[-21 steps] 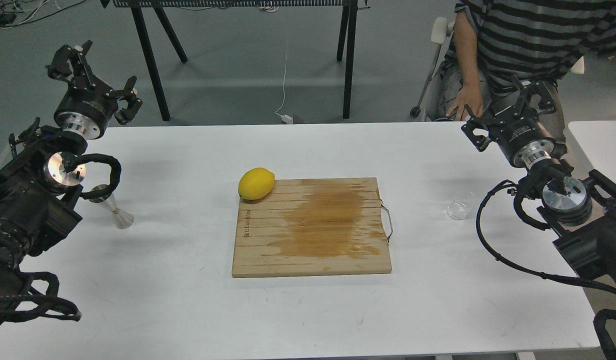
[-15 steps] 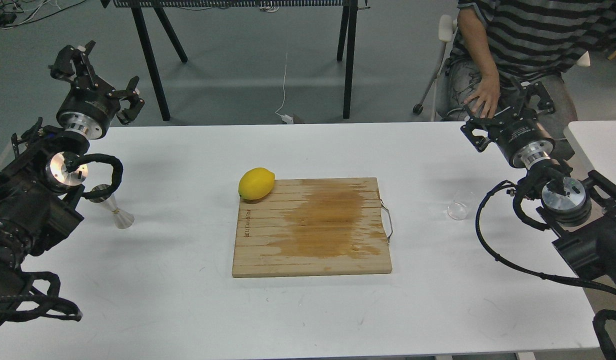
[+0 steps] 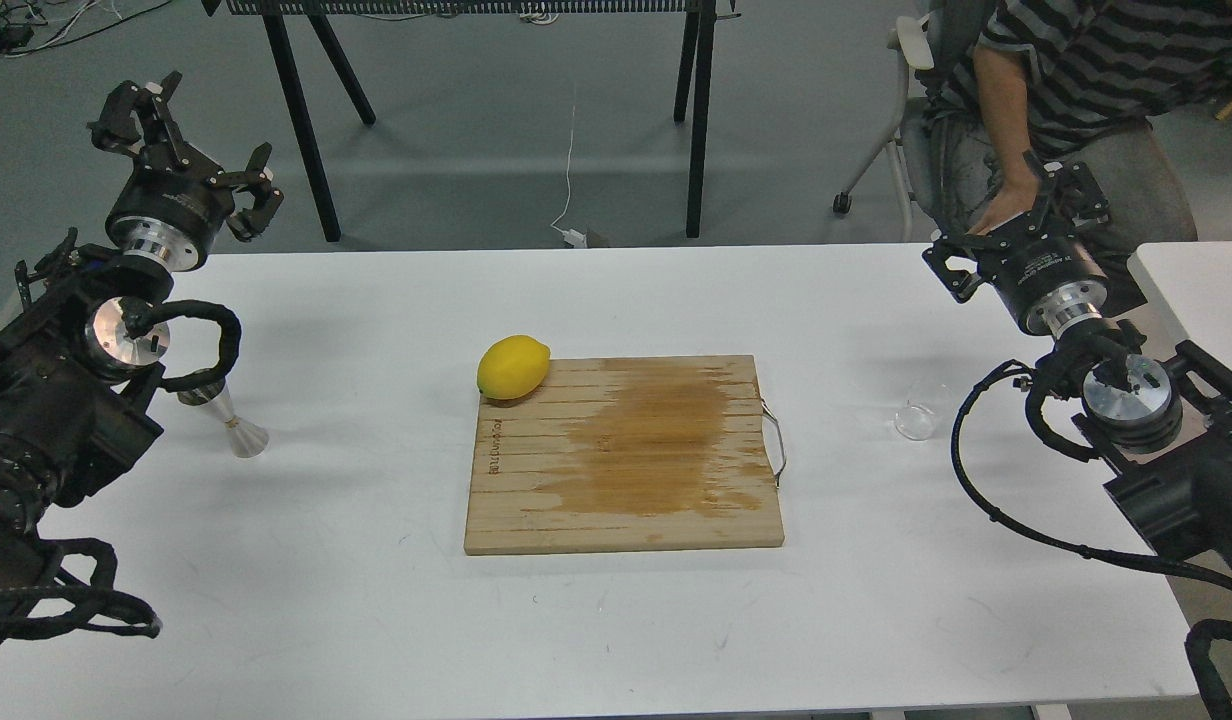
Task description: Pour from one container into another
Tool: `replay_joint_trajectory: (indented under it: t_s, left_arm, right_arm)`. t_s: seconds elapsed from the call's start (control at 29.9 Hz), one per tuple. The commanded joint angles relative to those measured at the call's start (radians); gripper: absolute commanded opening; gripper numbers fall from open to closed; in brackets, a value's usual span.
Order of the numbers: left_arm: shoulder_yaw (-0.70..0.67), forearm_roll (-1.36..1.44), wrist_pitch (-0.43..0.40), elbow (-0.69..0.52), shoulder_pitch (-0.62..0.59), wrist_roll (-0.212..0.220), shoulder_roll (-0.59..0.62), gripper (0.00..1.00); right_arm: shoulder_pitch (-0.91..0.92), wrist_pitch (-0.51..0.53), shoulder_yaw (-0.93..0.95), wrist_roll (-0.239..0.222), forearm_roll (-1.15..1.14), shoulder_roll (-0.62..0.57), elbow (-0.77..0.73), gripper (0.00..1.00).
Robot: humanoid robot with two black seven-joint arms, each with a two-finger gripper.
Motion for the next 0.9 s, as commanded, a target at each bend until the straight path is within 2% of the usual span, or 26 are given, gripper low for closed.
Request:
replay_joint_trajectory:
  t_s: [0.0, 0.2, 0.3, 0.4, 0.53, 0.67, 0.87]
  left_arm:
    - [0.041, 0.003, 0.000, -0.001, 0.000, 0.003, 0.050, 1.00]
    - [0.112, 0.004, 0.000, -0.021, -0.037, 0.004, 0.090, 1.00]
    - [0.174, 0.047, 0.000, -0.054, -0.043, 0.006, 0.151, 1.00]
    - [0.250, 0.160, 0.000, -0.178, -0.069, 0.006, 0.248, 1.00]
    - [0.271, 0.347, 0.000, -0.375, -0.068, 0.007, 0.386, 1.00]
    - [0.285, 0.555, 0.000, -0.585, -0.049, 0.000, 0.590, 1.00]
    - [0.288, 0.612, 0.000, -0.844, 0.072, 0.004, 0.831, 1.00]
  right_arm:
    - [0.000, 0.001, 0.001, 0.004, 0.000, 0.003, -0.001, 0.99]
    - [-0.002, -0.005, 0.001, 0.004, 0.000, 0.038, -0.053, 0.99]
    - [-0.001, -0.003, 0.001, 0.004, 0.000, 0.064, -0.061, 0.99]
    - [-0.020, 0.004, 0.003, 0.004, 0.000, 0.066, -0.061, 0.99]
    - [-0.034, 0.004, 0.003, 0.004, 0.000, 0.066, -0.063, 0.99]
    - [-0.035, 0.004, 0.003, 0.004, 0.000, 0.066, -0.063, 0.99]
    - [-0.040, 0.009, -0.025, 0.007, -0.002, 0.080, -0.059, 0.99]
